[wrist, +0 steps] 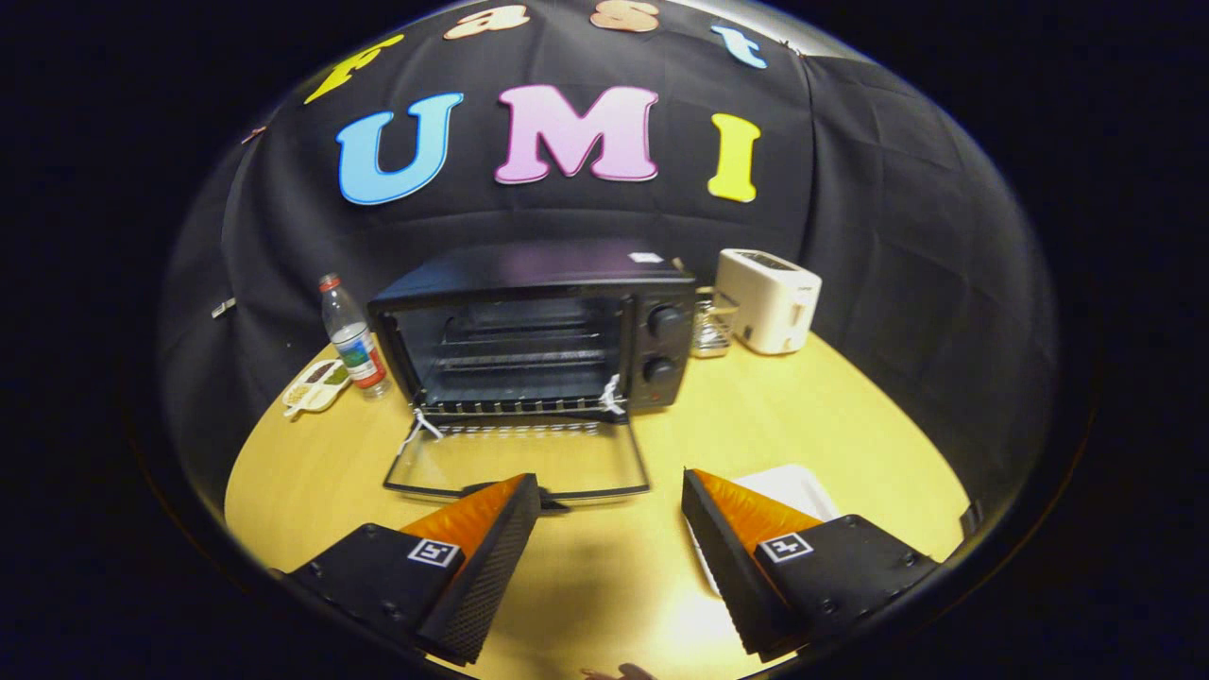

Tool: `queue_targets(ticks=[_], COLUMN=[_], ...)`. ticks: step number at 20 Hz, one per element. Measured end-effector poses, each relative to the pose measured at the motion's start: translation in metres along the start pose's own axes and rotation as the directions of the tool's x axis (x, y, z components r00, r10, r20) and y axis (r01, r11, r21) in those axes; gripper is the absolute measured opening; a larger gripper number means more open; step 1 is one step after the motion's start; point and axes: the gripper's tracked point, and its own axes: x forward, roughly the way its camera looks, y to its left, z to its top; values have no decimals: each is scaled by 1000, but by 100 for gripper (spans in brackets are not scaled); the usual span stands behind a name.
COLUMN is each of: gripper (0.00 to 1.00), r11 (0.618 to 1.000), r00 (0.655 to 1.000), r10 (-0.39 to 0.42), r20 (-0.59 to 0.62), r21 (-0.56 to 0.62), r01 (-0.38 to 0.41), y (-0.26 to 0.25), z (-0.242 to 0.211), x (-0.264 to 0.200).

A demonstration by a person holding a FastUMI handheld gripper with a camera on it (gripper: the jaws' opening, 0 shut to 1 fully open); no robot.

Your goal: Open the toaster oven, put the food inside, and close the toaster oven door.

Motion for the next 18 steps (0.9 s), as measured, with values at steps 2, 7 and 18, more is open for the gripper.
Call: queue_targets(ticks=[2,7,18], gripper=[99,98,61], r11=[999,988,978], r00=[999,998,880], r10=[-31,-18,126], r20=[-15,-58,-457], r21=[-38,-157,-94], r01=[30,9,-188], y=[-49,-147,-187], z=[2,-6,-120], x=[-8,11,91])
